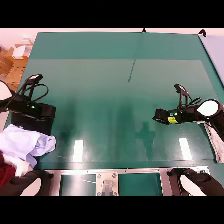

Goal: Fold the shirts.

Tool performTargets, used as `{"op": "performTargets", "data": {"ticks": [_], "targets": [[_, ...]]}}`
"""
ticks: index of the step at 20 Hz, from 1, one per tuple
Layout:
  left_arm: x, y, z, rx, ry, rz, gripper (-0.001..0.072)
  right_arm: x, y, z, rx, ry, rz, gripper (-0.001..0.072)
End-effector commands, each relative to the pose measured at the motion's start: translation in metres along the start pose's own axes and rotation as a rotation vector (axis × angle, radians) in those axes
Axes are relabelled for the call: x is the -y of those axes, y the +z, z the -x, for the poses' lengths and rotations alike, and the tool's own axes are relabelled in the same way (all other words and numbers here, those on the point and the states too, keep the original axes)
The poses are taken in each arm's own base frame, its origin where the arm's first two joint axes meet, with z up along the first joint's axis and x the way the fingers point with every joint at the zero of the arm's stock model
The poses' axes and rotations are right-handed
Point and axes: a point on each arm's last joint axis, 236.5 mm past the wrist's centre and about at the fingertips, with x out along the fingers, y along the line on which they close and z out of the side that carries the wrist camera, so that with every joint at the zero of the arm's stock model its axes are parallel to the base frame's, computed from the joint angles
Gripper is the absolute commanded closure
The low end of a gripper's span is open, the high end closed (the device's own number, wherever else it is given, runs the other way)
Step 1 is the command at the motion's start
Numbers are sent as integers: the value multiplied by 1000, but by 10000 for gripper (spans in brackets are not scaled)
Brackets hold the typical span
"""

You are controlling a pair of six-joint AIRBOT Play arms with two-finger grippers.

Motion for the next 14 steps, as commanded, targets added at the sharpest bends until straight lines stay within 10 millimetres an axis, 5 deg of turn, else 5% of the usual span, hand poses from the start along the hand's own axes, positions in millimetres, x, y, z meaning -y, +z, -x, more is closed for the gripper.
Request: {"op": "performTargets", "data": {"ticks": [1,4,5,6,10,14], "targets": [[-3,0,0,2,13,-3,684,0,0,0,0,1,0,689],[-30,0,2,1,128,-27,682,0,0,0,0,1,0,689],[-48,2,5,6,203,-30,493,0,0,0,0,1,0,689],[-70,8,11,28,300,-32,-13,0,0,0,0,1,0,689],[-153,43,48,159,681,-97,-13,0,0,0,0,1,0,689],[-221,25,6,24,678,55,-13,0,0,0,0,1,0,689]]}}
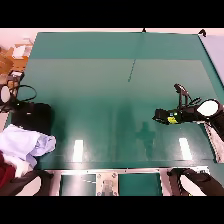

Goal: Fold the shirts.

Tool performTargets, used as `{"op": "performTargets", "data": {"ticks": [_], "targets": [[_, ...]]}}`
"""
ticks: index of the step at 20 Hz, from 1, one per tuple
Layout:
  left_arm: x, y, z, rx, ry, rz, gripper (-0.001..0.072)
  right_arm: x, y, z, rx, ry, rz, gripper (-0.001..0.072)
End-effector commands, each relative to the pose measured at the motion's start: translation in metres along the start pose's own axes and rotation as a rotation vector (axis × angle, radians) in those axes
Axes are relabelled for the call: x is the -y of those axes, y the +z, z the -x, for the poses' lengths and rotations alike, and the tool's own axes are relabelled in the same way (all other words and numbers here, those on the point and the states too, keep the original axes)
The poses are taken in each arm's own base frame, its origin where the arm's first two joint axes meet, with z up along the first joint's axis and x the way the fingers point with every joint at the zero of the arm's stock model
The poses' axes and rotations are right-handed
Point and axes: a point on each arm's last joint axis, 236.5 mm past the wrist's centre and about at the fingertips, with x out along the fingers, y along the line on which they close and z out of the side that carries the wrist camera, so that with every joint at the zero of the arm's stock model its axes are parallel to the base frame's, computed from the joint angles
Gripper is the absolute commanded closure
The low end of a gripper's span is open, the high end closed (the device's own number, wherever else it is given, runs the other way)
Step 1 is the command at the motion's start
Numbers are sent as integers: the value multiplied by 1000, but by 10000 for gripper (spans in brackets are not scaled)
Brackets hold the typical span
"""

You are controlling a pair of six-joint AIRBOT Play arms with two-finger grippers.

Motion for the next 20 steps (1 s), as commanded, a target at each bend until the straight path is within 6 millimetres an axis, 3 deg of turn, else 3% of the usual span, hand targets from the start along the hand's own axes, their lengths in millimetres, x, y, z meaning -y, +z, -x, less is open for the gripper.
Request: {"op": "performTargets", "data": {"ticks": [1,5,6,7,8,11,14,16,18,20], "targets": [[-38,-18,-57,-121,71,26,-13,0,0,0,0,0,0,689],[-21,-29,-108,-200,10,-39,-13,0,0,0,0,0,0,689],[-17,-28,-112,-197,-3,-35,190,0,0,0,0,0,0,689],[-14,-25,-112,-186,-14,-42,649,0,0,0,0,0,0,689],[-13,-20,-110,-175,-23,-64,684,0,0,0,0,0,0,689],[-18,4,-86,-162,-48,-71,685,0,0,0,0,0,0,689],[-14,67,-28,7,-137,6,686,0,0,0,0,0,0,689],[3,120,45,211,-184,1,686,-1,1,0,6,6,-4,689],[40,155,119,391,-264,-50,686,-3,2,0,8,13,-8,690],[97,169,179,507,-382,-137,686,-3,2,0,8,13,-7,689]]}}
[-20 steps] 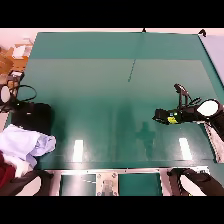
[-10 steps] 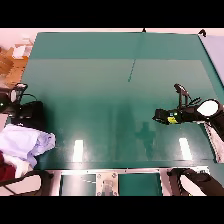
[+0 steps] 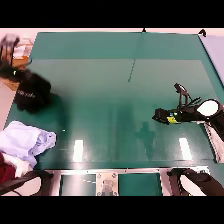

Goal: Fold the shirts.

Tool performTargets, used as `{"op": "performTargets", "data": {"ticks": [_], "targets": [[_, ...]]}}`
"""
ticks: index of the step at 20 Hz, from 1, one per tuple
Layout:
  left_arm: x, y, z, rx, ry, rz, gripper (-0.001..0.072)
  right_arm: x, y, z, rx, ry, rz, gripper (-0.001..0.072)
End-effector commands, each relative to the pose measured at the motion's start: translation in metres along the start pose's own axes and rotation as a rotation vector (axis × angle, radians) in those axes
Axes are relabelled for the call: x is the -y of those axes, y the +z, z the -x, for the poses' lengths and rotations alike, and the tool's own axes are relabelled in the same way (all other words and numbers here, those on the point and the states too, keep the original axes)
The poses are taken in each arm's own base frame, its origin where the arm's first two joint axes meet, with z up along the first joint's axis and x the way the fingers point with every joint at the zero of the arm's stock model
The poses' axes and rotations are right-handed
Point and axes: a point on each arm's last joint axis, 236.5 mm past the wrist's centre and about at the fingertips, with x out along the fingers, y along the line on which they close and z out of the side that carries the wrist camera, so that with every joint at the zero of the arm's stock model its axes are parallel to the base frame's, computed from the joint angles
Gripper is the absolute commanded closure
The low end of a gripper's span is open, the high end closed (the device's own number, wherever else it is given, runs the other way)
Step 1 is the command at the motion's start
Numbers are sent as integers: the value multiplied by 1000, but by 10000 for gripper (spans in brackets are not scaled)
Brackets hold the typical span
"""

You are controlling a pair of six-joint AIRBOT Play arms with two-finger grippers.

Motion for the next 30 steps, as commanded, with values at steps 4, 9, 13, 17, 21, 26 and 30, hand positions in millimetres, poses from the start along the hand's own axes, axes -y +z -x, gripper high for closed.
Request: {"op": "performTargets", "data": {"ticks": [4,9,13,17,21,26,30], "targets": [[214,62,80,226,-433,-177,686,-1,0,0,3,5,-3,690],[338,7,18,1,-625,-259,149,-1,1,1,4,5,-3,389],[289,2,-9,-120,-571,-174,95,0,-6,6,-37,5,-14,280],[209,-5,-30,-225,-538,21,95,0,-22,-18,-48,25,-37,177],[187,-26,-77,-219,-536,189,95,-15,-23,-57,-57,117,-125,176],[222,-10,-137,-100,-666,301,95,-35,-17,-105,-77,174,-161,189],[240,-17,-174,-112,-729,396,96,-39,-9,-123,-99,169,-157,252]]}}
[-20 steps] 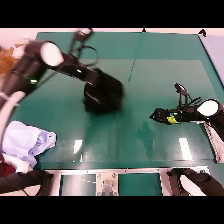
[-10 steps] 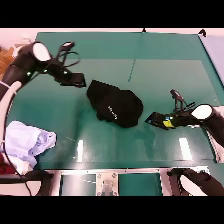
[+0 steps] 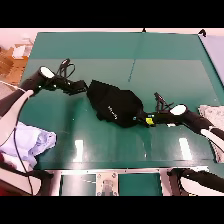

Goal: Fold the shirts.

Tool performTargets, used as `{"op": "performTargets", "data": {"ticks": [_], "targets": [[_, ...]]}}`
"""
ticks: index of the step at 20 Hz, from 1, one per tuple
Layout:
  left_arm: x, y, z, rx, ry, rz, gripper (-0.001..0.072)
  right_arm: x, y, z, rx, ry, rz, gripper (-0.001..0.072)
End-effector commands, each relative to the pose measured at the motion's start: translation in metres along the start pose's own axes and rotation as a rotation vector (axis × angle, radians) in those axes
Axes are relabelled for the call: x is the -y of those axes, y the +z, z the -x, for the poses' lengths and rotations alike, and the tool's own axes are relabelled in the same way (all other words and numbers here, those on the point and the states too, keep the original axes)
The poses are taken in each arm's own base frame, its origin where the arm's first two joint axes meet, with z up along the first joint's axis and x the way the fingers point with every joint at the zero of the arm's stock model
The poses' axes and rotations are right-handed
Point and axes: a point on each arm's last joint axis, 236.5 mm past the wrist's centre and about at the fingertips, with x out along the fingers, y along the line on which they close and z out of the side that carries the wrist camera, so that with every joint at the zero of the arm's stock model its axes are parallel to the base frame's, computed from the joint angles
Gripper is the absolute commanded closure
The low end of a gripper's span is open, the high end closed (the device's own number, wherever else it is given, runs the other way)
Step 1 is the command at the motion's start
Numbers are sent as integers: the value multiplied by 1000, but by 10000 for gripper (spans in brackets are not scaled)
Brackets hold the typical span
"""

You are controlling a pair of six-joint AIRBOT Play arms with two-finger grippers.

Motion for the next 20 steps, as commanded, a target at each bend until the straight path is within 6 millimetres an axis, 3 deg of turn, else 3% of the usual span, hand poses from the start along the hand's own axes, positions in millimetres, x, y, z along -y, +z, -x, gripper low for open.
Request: {"op": "performTargets", "data": {"ticks": [1,4,5,7,8,11,13,15,18,20], "targets": [[-4,11,-30,69,-83,81,96,0,11,-17,3,-7,2,257],[-5,18,-41,106,-119,131,98,-2,15,-16,15,-5,20,478],[-7,17,-45,102,-127,152,147,-2,15,-16,15,-5,20,543],[-8,8,-54,70,-146,176,385,-2,15,-16,14,-5,25,684],[-5,4,-54,56,-157,149,679,-3,14,-16,7,-2,44,690],[26,16,-31,47,-242,75,686,-21,19,-1,5,37,106,691],[63,45,13,104,-303,-16,686,-54,40,37,43,113,154,691],[112,80,84,226,-350,-150,686,-99,71,103,151,197,241,690],[202,113,226,497,-384,-384,686,-165,94,231,366,276,429,690],[257,108,322,684,-375,-539,686,-198,85,304,497,287,547,690]]}}
